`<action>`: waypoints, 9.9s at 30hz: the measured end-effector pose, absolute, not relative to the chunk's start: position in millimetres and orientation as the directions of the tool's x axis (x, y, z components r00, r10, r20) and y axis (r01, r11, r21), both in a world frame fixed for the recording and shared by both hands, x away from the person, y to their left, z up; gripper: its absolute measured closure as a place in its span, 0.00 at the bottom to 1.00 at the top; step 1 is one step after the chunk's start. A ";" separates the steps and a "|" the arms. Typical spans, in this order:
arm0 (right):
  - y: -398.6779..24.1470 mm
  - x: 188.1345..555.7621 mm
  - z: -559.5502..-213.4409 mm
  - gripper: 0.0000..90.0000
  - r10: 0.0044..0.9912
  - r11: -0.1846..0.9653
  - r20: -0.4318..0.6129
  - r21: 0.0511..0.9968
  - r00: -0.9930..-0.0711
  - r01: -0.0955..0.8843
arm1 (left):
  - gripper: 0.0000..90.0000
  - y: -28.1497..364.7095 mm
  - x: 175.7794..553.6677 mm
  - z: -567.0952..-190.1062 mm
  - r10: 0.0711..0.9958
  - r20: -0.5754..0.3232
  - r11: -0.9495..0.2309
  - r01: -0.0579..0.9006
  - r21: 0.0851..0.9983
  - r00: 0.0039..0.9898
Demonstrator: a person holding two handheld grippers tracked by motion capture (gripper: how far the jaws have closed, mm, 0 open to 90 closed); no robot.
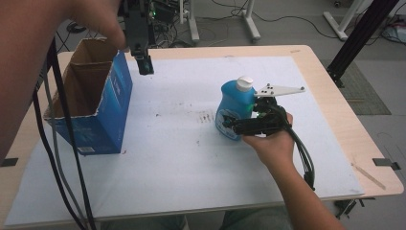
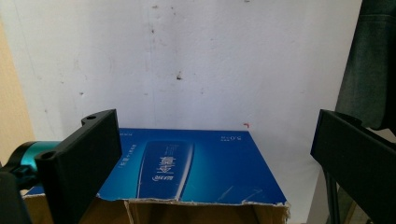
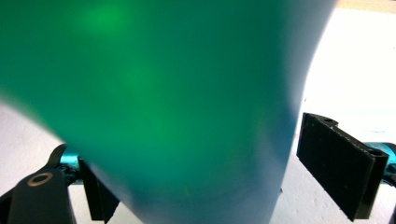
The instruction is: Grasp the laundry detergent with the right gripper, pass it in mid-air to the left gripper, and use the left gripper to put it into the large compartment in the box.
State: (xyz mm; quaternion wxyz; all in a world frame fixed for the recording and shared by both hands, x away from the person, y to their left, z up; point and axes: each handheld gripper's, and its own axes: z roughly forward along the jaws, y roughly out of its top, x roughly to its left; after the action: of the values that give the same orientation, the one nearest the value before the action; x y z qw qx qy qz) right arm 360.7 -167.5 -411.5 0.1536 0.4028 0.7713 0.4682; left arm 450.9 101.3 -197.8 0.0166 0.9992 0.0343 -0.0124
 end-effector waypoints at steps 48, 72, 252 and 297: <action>-164.5 355.9 -421.6 0.36 0.762 0.215 0.091 0.899 -0.641 0.382 | 0.02 95.3 453.1 -204.3 0.069 -0.038 -0.998 0.070 0.007 0.997; -160.9 352.3 -422.8 0.50 0.748 0.244 0.034 0.914 -0.663 0.323 | 0.02 94.3 452.2 -207.3 0.069 -0.041 -0.998 0.069 0.001 0.997; -123.8 333.0 -337.3 0.14 0.242 0.411 0.092 0.892 -0.966 0.188 | 0.43 46.4 356.0 -206.3 -0.061 -0.020 -0.997 -0.060 0.039 0.998; -188.7 370.7 -259.7 0.01 0.217 0.848 -0.187 0.523 -0.958 0.090 | 0.43 220.0 399.8 -103.6 0.877 0.000 -0.479 0.874 0.086 0.481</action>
State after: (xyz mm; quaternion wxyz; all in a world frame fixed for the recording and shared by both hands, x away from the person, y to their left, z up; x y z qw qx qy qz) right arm 370.7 -188.7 -259.7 0.1203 0.0805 0.9536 0.2639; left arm 399.8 220.0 -103.6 0.0370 0.8597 0.5090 0.0217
